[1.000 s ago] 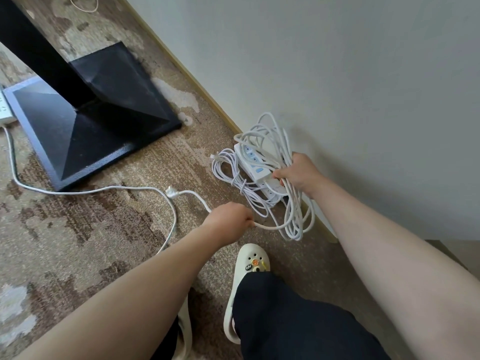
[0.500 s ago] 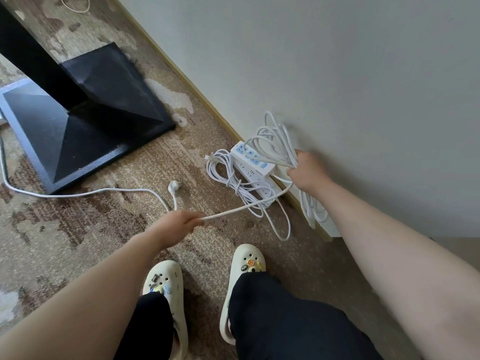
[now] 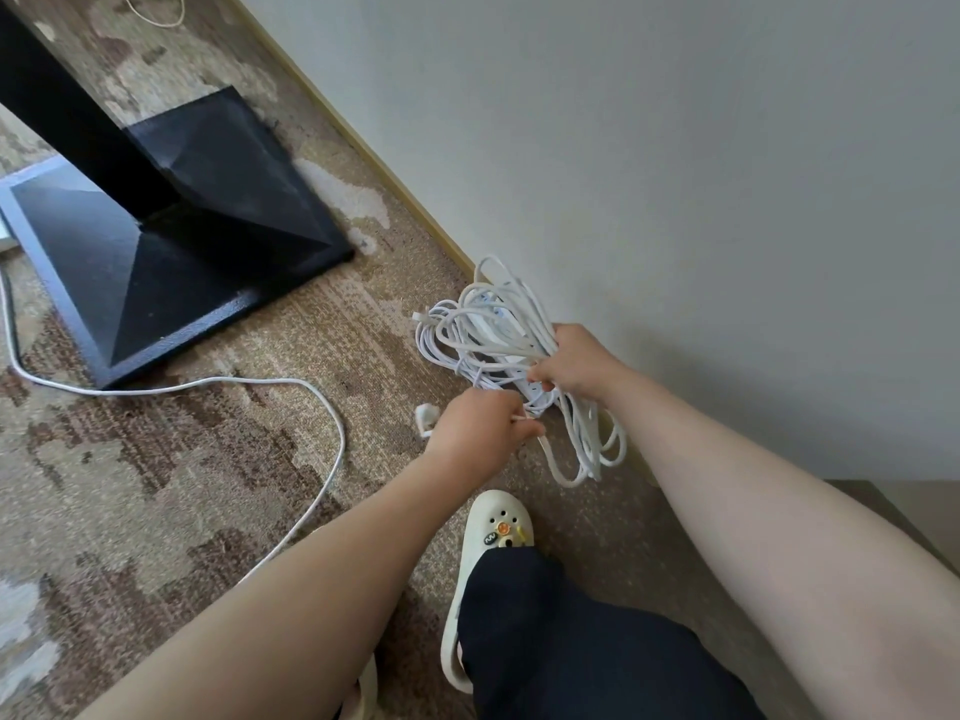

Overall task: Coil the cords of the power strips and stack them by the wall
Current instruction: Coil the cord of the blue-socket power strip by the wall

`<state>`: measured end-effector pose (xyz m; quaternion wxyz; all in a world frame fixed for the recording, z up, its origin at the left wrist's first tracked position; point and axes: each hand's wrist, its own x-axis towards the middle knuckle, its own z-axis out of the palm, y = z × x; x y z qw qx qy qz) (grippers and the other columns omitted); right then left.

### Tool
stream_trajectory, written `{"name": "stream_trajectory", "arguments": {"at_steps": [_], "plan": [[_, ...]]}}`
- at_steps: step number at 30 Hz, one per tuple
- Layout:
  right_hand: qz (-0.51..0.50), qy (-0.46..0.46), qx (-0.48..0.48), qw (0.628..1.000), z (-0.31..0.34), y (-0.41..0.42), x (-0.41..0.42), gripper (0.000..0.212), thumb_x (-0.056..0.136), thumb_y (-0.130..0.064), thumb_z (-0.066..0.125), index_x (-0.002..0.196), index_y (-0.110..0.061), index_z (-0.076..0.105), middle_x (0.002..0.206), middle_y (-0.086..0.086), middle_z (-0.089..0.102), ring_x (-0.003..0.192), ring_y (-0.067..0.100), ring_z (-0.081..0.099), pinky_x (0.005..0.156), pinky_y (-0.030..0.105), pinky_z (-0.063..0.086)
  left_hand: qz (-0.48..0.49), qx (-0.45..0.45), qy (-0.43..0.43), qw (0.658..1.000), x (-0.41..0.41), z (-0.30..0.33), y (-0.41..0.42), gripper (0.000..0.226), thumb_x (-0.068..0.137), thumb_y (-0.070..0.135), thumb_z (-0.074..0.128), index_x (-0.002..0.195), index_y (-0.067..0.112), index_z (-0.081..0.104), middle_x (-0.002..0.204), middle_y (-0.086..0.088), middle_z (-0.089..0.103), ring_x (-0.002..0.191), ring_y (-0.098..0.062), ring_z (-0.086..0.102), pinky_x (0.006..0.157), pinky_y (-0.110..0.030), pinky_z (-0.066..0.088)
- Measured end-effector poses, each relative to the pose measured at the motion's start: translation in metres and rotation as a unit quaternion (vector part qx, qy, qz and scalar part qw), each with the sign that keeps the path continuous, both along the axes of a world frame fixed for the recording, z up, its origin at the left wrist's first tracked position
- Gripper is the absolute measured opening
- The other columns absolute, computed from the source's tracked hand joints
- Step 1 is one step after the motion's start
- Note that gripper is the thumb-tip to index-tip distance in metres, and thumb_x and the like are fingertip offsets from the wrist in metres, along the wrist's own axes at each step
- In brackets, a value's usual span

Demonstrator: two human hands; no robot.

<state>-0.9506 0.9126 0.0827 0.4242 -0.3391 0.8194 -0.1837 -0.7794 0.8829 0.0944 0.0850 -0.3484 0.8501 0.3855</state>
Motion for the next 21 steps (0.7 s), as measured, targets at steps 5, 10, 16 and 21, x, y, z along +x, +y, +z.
{"name": "stream_trajectory", "arguments": {"at_steps": [5,10,16,21], "plan": [[-0.016,-0.008,-0.007,1.000,-0.006,0.004,0.006,0.026,0.076,0.002,0.071,0.080,-0.021,0.059,0.073,0.006,0.066,0.055,0.013,0.064,0.051,0.024,0.051,0.069,0.032,-0.020,0.997,0.009,-0.006,-0.005,0.036,0.087,0.045,0.067,0.077,0.011,0.057,0.066,0.003,0.059,0.051,-0.009,0.051,0.049,-0.027,0.043],[0.004,0.035,0.002,0.999,-0.004,0.007,-0.004,0.023,0.079,-0.006,0.069,0.090,-0.024,0.060,0.081,0.001,0.066,0.076,0.025,0.066,0.074,0.039,0.054,0.006,0.128,-0.022,0.992,0.029,-0.010,-0.027,0.020,0.097,0.030,0.054,0.084,0.017,0.062,0.079,0.003,0.062,0.066,-0.012,0.055,0.059,-0.023,0.045],[0.002,-0.072,-0.031,0.997,0.005,0.004,0.006,0.022,0.080,-0.002,0.066,0.096,-0.015,0.060,0.084,0.007,0.063,0.067,0.016,0.063,0.064,0.028,0.059,0.129,0.047,0.021,0.990,0.023,-0.005,-0.030,0.021,0.087,0.037,0.069,0.070,0.025,0.066,0.066,0.006,0.068,0.043,-0.003,0.052,0.044,-0.026,0.049],[0.043,-0.194,-0.013,0.980,0.001,0.008,0.017,0.053,0.076,-0.010,0.075,0.126,-0.009,0.056,0.115,0.023,0.066,0.108,0.040,0.063,0.098,0.050,0.052,0.189,0.020,0.030,0.981,0.010,0.001,-0.024,0.030,0.080,0.042,0.074,0.073,0.016,0.061,0.063,0.001,0.067,0.053,-0.018,0.059,0.051,-0.036,0.053]]}}
